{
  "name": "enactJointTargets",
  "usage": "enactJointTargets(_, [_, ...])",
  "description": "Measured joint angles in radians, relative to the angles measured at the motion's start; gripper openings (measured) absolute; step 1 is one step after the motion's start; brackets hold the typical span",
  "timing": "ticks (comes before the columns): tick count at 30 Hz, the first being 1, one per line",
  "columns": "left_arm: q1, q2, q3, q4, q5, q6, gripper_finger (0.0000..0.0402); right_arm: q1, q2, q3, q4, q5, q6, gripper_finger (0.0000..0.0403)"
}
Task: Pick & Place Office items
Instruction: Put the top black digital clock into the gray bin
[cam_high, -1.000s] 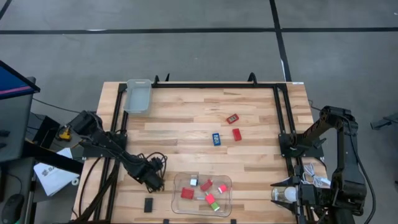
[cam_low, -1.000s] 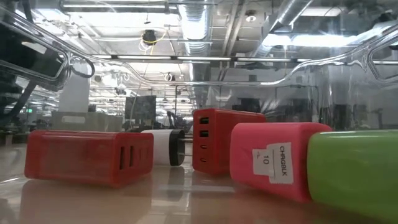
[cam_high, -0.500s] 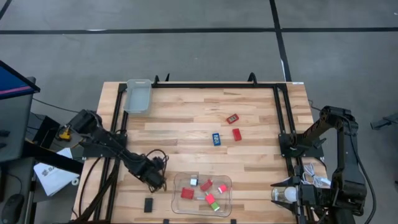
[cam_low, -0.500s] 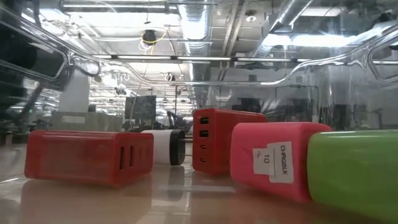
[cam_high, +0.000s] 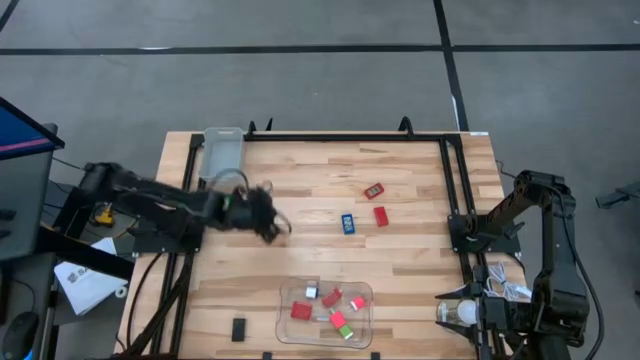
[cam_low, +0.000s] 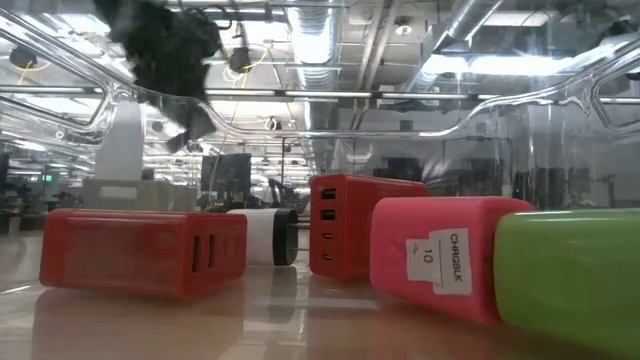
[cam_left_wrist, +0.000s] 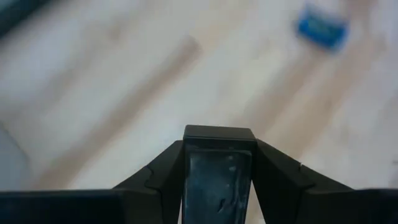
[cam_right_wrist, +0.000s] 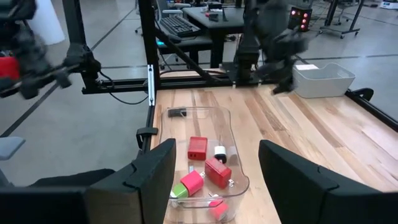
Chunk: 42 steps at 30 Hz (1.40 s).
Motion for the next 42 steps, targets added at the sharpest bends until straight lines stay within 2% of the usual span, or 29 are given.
enactJointTargets(3, [0.139,-0.072,0.000,0.052,-0.049,0.072,0.0146,0.000,0.000,0.000,-0.001,0.000,0.000,0.0224])
enactJointTargets(8, [0.369,-0.126,0.001,0.182,-0.047,0.191,0.0146,0.000,0.000,0.000,-0.008,0.000,0.001,0.0224])
enactJointTargets(13, [0.568,-0.097,0.001,0.213,-0.047,0.250,0.0146,0.000,0.000,0.000,-0.007,0.000,0.003,0.0224])
enactJointTargets(17, [0.681,-0.030,0.001,0.199,-0.019,0.289,0.0147,0.000,0.005,0.000,-0.006,-0.002,0.003,0.0224])
enactJointTargets(24, [0.816,0.111,0.002,0.166,-0.047,0.297,0.0153,0.000,0.054,-0.001,-0.004,-0.006,0.028,0.0224])
enactJointTargets(27, [0.856,0.141,0.004,0.136,-0.123,0.297,0.0151,0.001,0.075,-0.001,-0.005,-0.007,0.053,0.0224])
enactJointTargets(29, [0.877,0.146,0.002,0.117,-0.153,0.300,0.0152,0.007,0.083,-0.001,-0.007,-0.008,0.065,0.0224])
enactJointTargets(36, [0.928,0.092,0.003,0.109,-0.154,0.303,0.0151,0.013,0.081,-0.001,-0.009,-0.003,0.072,0.0224])
enactJointTargets(42, [0.969,0.111,0.003,0.035,-0.154,0.290,0.0152,0.006,0.081,-0.001,-0.011,0.000,0.066,0.0224])
